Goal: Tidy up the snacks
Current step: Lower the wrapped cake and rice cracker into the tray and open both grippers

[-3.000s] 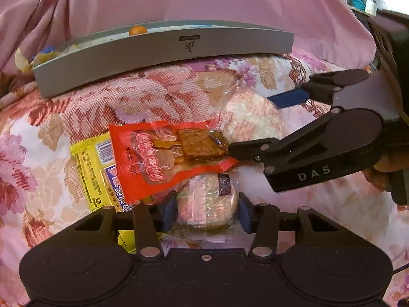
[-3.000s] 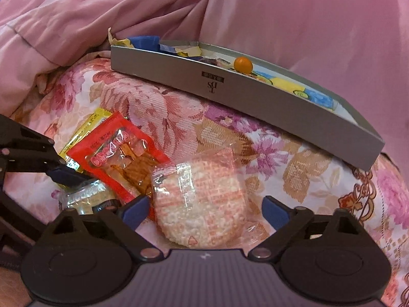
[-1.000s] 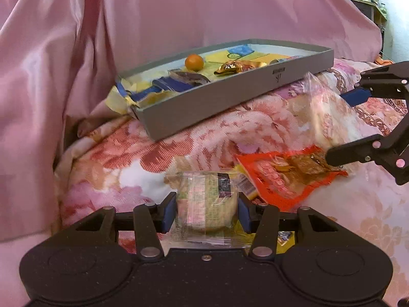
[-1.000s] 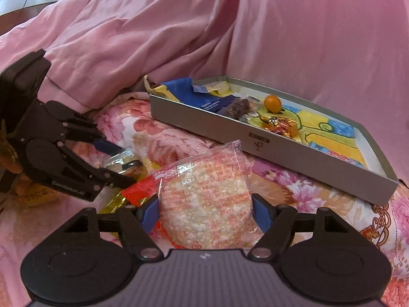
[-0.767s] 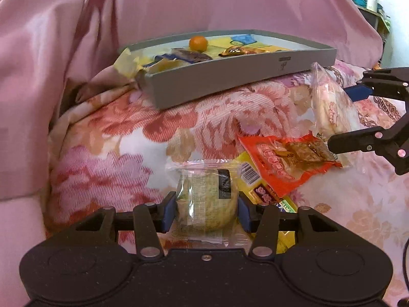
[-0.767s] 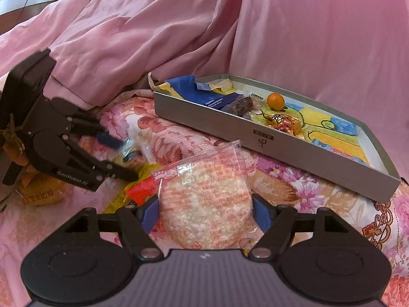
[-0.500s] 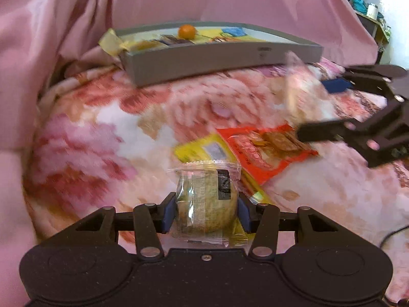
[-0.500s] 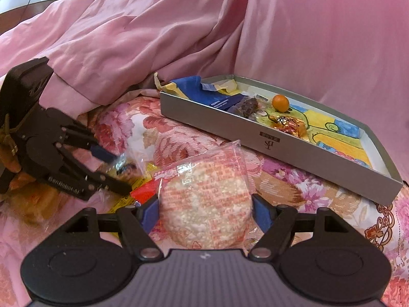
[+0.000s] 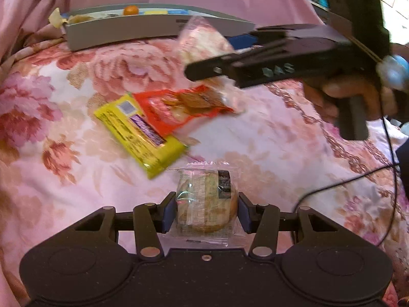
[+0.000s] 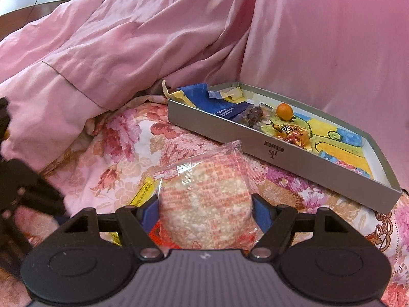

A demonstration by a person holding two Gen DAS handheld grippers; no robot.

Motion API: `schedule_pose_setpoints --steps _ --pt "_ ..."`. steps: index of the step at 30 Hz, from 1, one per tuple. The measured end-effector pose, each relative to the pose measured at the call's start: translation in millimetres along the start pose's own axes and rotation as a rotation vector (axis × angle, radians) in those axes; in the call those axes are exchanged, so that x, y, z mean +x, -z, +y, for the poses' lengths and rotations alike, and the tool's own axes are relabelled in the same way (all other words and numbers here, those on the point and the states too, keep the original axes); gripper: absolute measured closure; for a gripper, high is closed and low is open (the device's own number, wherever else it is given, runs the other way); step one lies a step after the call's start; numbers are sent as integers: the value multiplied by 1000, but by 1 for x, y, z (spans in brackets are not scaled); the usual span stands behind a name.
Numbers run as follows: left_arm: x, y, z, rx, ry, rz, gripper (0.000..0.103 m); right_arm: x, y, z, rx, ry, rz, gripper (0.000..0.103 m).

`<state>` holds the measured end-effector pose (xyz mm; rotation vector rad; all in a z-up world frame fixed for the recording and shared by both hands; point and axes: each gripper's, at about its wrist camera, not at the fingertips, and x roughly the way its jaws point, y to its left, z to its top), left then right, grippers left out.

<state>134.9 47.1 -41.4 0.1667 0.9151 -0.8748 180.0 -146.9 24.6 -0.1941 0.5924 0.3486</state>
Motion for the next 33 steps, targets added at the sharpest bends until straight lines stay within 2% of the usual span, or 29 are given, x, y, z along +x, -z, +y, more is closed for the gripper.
schedule_pose_setpoints --steps 3,14,27,33 --pt "-3 2 -4 8 -5 -18 52 1 0 -2 5 1 1 25" --pt "-20 -21 9 -49 -77 -214 52 2 -2 -13 33 36 -27 25" --pt "-20 -106 34 -147 -235 -457 52 -2 -34 -45 118 117 -143 25" --pt "-16 -145 38 -178 -337 -521 52 3 -55 -62 150 148 -212 25"
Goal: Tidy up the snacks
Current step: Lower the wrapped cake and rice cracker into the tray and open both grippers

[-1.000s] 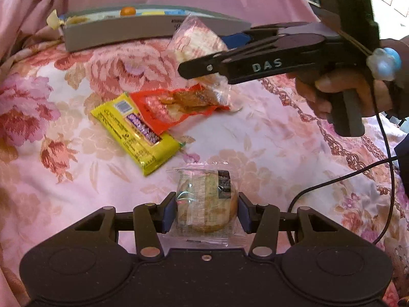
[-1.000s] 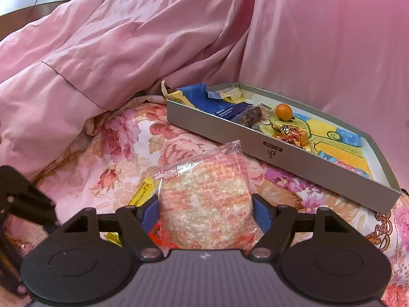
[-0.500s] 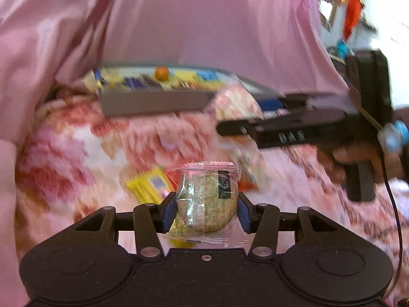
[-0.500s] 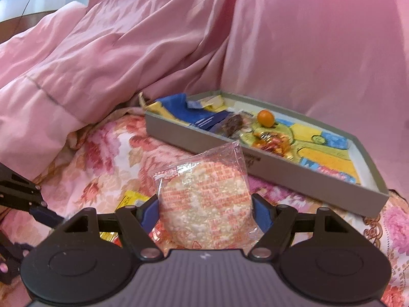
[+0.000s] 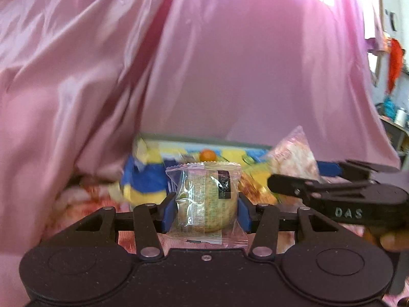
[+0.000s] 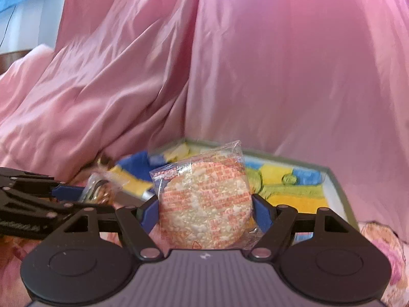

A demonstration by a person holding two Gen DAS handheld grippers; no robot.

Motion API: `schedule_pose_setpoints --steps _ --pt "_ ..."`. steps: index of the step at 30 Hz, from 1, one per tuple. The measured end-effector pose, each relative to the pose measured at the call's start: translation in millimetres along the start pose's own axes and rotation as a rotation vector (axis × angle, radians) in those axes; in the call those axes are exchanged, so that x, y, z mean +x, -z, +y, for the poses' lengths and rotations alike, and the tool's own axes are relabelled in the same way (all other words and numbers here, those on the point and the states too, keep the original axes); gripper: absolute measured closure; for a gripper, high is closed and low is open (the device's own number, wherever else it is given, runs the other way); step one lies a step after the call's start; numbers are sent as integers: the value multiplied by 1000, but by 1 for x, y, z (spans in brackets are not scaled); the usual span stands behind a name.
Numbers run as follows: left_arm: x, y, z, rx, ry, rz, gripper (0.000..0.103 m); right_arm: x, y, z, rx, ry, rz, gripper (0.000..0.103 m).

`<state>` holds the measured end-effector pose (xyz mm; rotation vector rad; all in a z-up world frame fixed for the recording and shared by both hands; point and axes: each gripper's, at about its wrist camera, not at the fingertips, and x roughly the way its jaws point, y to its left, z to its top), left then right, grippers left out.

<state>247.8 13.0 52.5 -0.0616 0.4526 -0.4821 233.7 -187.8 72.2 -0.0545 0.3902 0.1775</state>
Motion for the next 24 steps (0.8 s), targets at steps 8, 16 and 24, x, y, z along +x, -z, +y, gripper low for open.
schedule_pose_setpoints --steps 8,16,24 --pt "34 -37 -7 -33 -80 -65 52 22 -15 -15 74 48 -38 25" --pt "70 -42 2 -78 -126 -26 52 44 -11 -25 145 99 -12 25" --pt "90 -32 7 -91 -154 37 52 56 -2 -37 195 129 30 25"
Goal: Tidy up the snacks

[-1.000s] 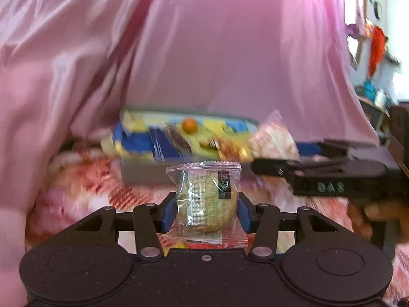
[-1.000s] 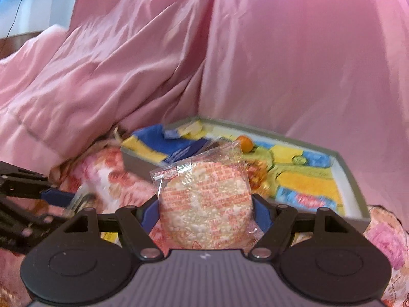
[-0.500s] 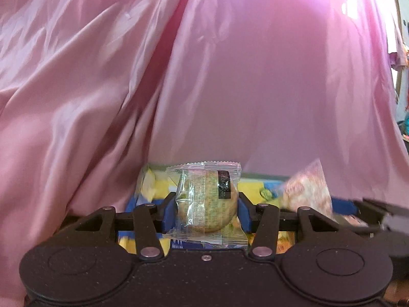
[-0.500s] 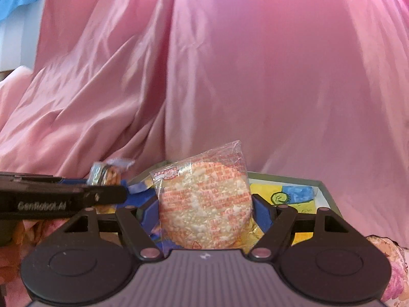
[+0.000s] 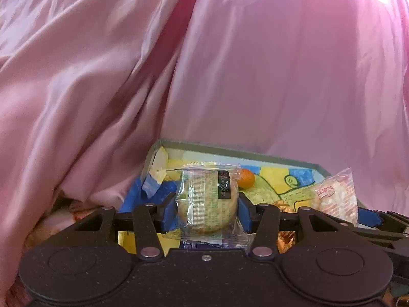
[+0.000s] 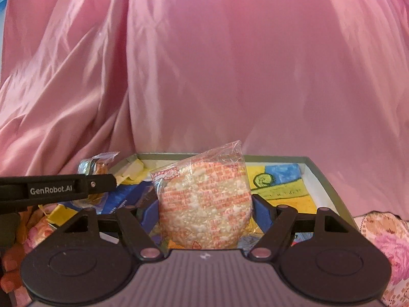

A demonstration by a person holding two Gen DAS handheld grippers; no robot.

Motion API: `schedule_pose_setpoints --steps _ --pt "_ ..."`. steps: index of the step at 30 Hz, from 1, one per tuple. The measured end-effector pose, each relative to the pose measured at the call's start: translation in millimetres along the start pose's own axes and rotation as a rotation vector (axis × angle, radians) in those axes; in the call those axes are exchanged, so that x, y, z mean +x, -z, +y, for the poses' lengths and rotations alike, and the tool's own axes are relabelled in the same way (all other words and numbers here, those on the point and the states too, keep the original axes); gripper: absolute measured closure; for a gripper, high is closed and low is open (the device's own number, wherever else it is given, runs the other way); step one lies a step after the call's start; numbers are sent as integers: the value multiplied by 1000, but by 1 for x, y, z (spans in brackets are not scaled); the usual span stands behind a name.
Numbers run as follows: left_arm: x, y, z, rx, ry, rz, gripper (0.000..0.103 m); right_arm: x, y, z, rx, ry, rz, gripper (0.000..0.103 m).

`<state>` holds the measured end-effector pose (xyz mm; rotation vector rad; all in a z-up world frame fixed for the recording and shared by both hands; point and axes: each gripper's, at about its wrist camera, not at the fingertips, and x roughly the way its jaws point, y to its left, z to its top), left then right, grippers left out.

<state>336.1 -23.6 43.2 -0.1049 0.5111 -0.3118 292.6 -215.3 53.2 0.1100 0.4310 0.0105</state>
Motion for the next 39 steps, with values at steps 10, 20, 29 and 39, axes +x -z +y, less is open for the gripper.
schedule_pose_setpoints --steps 10,20,29,39 --pt "3 6 1 -25 -6 4 21 7 1 -6 15 2 31 17" --pt "-20 5 6 -82 -5 -51 1 -13 0 -10 -26 18 -24 0" --pt "-55 2 4 -81 2 -106 1 -48 -5 -6 -112 4 -64 0" --pt "-102 14 3 -17 31 -140 1 -96 6 11 -262 -65 -91 0"
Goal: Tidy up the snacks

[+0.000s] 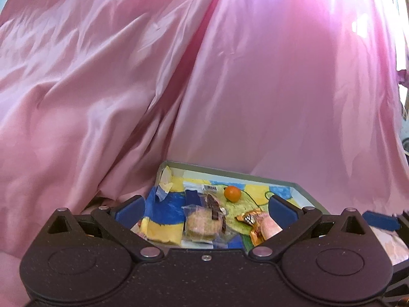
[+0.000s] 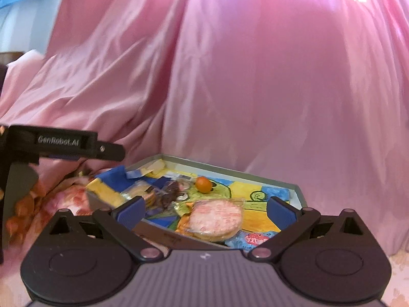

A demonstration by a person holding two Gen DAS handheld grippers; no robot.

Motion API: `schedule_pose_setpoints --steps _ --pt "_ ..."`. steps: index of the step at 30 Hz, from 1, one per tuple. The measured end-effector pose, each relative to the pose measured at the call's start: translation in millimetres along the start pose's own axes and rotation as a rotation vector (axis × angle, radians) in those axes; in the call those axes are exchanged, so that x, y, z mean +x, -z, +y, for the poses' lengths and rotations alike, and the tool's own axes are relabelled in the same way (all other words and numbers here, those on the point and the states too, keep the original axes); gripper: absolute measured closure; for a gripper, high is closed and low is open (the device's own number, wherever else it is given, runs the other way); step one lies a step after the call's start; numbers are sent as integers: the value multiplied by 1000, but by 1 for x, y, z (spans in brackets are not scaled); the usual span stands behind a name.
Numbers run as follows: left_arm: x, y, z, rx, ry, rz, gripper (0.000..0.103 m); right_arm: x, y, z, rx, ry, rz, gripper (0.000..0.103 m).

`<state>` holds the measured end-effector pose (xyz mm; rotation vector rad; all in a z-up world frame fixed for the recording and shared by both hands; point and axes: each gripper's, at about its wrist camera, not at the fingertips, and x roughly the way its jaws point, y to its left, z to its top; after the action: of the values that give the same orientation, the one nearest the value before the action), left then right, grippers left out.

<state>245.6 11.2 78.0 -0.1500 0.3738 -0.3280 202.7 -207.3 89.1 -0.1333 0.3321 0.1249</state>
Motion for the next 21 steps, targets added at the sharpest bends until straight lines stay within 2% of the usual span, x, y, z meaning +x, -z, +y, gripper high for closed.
schedule_pose_setpoints --steps 5,9,16,21 --pt "-18 9 -1 32 18 15 1 -20 4 10 -76 -42 -6 0" --pt "-29 19 -2 59 28 33 1 -29 8 12 -80 -57 18 0" --pt "-49 42 -3 102 54 73 1 -39 20 11 -19 -61 115 0" --pt "-56 61 -1 133 60 123 1 -43 33 12 -27 -64 183 0"
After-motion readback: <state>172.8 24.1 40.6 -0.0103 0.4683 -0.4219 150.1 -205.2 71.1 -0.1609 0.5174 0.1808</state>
